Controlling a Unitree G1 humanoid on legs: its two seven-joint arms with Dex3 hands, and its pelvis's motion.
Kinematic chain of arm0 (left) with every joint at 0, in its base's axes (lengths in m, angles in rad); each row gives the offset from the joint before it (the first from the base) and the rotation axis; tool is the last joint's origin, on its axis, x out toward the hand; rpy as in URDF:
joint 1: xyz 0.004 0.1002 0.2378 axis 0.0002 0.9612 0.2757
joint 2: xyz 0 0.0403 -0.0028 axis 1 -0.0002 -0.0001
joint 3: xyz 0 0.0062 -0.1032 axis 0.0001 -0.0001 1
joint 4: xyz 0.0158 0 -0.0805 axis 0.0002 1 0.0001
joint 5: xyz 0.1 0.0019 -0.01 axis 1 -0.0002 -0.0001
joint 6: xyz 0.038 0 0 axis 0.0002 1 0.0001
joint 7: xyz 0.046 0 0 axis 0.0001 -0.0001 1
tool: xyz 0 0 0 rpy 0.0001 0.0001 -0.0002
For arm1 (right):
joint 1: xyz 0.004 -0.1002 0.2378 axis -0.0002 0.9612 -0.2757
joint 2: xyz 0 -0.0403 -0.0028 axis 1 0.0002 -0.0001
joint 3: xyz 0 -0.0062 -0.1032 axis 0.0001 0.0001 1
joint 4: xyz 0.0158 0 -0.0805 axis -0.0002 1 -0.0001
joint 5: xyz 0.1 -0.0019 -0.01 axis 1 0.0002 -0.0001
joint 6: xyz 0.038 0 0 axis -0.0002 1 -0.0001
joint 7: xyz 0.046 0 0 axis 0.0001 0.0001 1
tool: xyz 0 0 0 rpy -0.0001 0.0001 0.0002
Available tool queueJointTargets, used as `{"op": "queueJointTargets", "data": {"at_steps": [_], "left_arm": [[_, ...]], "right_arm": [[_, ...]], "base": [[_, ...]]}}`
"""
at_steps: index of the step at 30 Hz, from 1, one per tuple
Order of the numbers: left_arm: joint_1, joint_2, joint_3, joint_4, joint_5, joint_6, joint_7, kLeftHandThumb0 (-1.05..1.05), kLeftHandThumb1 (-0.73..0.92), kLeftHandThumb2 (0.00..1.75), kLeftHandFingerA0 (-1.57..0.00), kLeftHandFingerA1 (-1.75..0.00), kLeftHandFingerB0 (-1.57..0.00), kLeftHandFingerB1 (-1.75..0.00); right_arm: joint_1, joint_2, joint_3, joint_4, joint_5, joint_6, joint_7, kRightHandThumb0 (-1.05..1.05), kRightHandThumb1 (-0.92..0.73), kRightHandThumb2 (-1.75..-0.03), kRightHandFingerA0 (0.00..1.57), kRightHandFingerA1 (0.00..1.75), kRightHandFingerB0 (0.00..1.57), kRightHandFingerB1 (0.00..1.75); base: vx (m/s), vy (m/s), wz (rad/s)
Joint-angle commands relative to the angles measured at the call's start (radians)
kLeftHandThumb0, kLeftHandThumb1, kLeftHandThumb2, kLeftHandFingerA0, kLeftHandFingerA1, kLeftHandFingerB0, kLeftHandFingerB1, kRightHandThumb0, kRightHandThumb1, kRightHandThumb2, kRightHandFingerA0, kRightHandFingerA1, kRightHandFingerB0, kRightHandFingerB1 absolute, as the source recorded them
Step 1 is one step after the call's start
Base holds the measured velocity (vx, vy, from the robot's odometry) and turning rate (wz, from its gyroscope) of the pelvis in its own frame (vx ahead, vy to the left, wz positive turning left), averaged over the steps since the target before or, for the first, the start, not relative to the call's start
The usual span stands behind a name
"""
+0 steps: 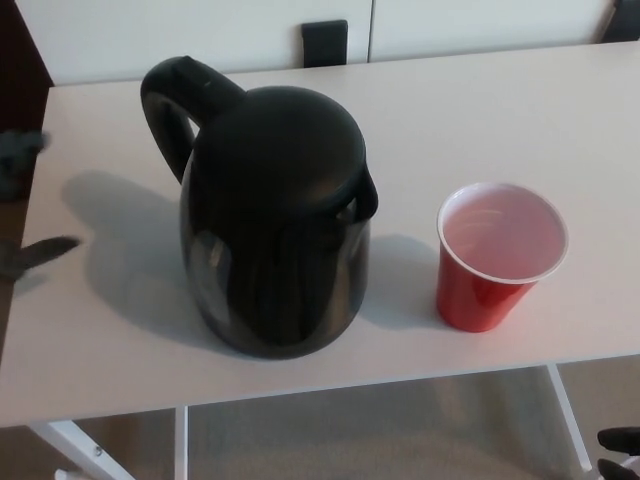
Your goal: The robot walk towards a table in front and uses its left hand to pick up the pot from the base and pour water to the cup on the right hand side
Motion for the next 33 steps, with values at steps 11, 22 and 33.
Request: {"op": "queueJointTargets", "data": {"at_steps": [11, 22, 33], "left_arm": [[0.620, -0.118, 0.541, 0.014, -0.267, -0.361, -0.009, -0.64, 0.42, 0.77, -0.05, -0.40, -0.05, -0.18], [0.650, -0.216, 0.479, 0.496, -0.182, -0.400, 0.032, -0.54, 0.71, 0.62, -0.20, -0.32, -0.14, -0.28], [0.483, -0.286, 0.298, 0.701, -0.150, -0.393, 0.029, -0.47, 0.79, 0.64, -0.22, -0.36, -0.14, -0.31]], "right_arm": [[0.096, -0.013, -0.031, 0.019, 0.015, 0.003, -0.021, -0.35, -0.57, -0.56, 0.77, 0.49, 0.60, 0.43], [0.171, 0.009, -0.054, 0.015, 0.023, -0.013, -0.054, -0.35, -0.57, -0.57, 0.76, 0.50, 0.61, 0.44], [0.180, 0.019, -0.073, 0.013, 0.022, -0.013, -0.043, -0.34, -0.56, -0.55, 0.78, 0.50, 0.62, 0.44]], "base": [[0.00, 0.000, 0.00], [0.00, 0.000, 0.00], [0.00, 0.000, 0.00]]}}
